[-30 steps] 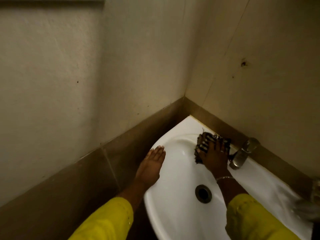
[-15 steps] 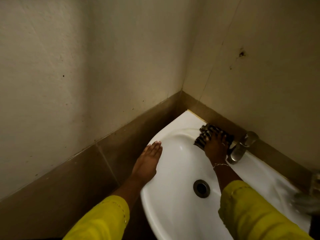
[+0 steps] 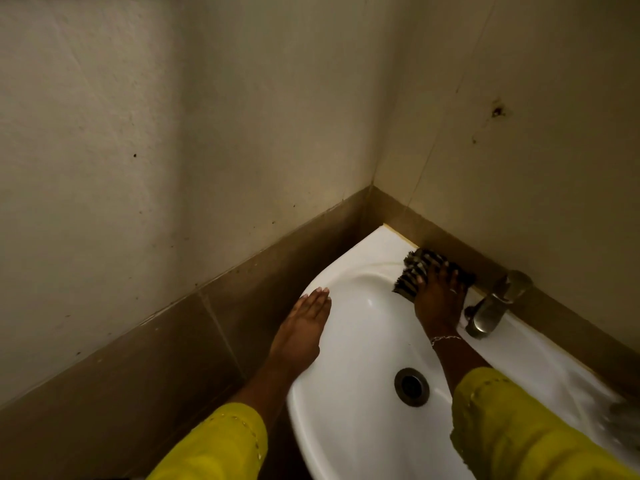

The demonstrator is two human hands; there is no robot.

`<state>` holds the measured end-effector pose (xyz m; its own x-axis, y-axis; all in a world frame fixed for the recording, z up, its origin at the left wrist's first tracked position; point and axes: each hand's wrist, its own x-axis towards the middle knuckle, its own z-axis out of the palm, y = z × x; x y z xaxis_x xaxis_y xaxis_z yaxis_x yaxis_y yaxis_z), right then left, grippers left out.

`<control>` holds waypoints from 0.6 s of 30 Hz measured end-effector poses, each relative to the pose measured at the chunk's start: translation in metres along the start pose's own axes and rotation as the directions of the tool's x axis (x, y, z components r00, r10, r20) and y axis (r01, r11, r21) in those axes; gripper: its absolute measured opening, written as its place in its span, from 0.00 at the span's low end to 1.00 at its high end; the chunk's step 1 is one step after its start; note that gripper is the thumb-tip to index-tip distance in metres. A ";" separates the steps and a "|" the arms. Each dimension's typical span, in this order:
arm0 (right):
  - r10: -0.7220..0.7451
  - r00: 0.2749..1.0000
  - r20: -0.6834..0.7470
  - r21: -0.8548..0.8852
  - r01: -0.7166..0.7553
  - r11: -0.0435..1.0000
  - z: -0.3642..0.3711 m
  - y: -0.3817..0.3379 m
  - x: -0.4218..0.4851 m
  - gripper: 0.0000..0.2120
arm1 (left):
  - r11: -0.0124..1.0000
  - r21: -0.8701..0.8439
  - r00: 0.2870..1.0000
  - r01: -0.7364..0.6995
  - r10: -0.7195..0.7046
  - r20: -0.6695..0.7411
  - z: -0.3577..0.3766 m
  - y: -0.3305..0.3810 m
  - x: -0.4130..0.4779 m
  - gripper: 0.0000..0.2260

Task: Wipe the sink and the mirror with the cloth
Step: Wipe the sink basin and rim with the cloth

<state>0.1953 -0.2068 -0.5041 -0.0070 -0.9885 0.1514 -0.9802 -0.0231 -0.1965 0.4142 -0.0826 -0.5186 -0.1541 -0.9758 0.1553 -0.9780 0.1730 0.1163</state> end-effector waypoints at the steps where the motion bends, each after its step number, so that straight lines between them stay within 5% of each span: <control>1: -0.033 0.999 -0.019 -0.001 0.033 0.999 0.001 -0.003 0.004 0.22 | 1.000 0.001 1.000 -0.011 0.011 0.017 0.004 -0.002 0.000 0.30; 18: -0.302 0.947 0.108 0.069 0.296 0.953 0.016 -0.059 0.057 0.34 | 0.999 0.035 0.998 -0.022 0.020 0.062 0.002 0.001 0.002 0.35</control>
<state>0.2562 -0.2636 -0.4992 0.3106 -0.9455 0.0984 -0.9222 -0.3248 -0.2098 0.4124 -0.0846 -0.5202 -0.1822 -0.9785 0.0964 -0.9787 0.1899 0.0785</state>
